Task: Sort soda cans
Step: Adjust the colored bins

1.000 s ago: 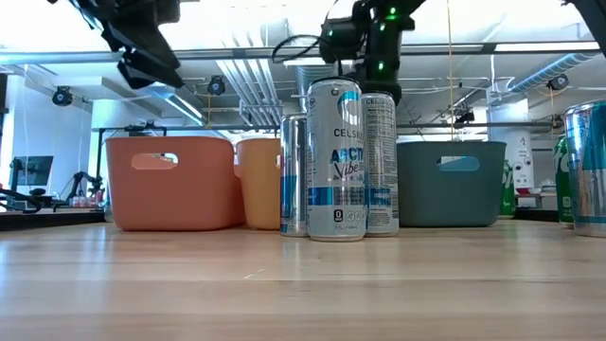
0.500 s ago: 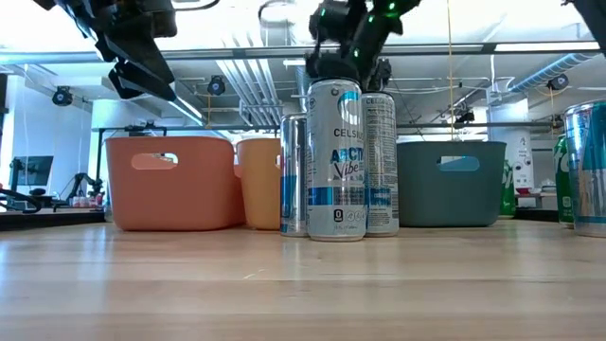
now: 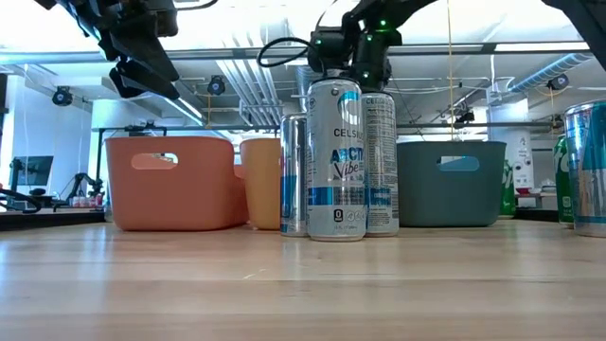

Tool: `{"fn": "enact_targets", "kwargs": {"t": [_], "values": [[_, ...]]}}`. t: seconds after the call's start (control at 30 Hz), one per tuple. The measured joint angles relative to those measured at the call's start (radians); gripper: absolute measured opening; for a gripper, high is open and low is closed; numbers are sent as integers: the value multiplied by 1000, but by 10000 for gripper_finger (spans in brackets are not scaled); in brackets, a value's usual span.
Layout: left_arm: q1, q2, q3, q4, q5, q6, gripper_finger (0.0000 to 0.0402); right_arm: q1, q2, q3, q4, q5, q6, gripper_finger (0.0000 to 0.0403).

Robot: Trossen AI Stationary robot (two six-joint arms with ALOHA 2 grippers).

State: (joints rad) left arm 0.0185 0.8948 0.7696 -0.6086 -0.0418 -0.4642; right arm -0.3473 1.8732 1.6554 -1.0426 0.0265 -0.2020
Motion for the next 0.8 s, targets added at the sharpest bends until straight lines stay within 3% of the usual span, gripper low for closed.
{"fn": "enact_targets", "kwargs": {"t": [0.2, 0.47, 0.6, 0.8], "values": [[-3, -2, 0, -34, 5, 80, 156, 1, -37, 0, -10, 0, 26, 203], [-16, 26, 0, -57, 32, 194, 170, 74, -222, 4, -117, 2, 116, 206], [-22, 45, 0, -54, 32, 239, 195, 135, -285, -36, -247, 2, 227, 208], [-22, 74, 0, -80, 21, 280, 218, 221, -344, -145, -248, 34, 389, 206]]}}
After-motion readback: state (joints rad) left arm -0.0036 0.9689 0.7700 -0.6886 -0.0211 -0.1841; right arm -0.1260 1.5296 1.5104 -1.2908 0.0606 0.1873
